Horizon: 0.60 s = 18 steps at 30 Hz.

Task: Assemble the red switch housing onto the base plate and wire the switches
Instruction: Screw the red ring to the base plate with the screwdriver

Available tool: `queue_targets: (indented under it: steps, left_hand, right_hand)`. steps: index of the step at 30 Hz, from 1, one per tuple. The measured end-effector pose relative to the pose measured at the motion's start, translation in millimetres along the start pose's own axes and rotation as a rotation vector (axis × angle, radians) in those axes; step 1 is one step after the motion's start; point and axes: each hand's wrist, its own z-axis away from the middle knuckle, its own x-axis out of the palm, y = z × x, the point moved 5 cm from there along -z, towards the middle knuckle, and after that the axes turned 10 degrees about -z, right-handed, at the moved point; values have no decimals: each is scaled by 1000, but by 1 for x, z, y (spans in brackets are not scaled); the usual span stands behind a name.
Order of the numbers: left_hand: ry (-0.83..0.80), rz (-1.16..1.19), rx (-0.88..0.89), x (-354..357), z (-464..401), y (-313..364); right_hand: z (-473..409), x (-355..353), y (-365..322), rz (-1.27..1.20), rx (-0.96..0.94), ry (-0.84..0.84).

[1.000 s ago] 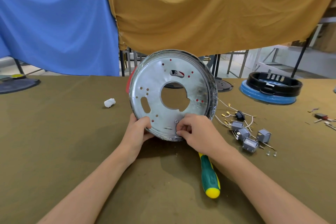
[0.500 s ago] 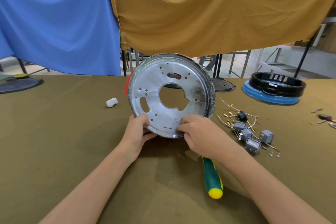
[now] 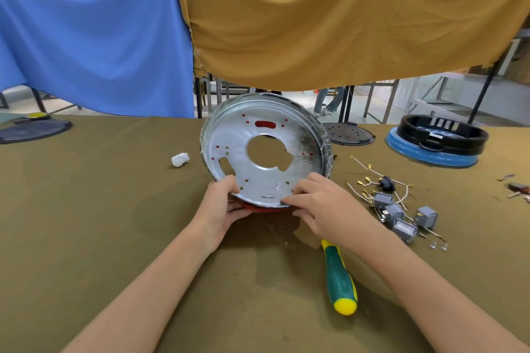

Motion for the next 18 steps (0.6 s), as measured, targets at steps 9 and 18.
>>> queue_targets:
  steps: [9,18]
  left_hand:
    - [80,-77,81,8,2,-2]
    - [111,-57,89,7,2,-3]
  right_hand:
    - [0,1,5,-181,11,132]
    - [-2,5,12,-211,69,121]
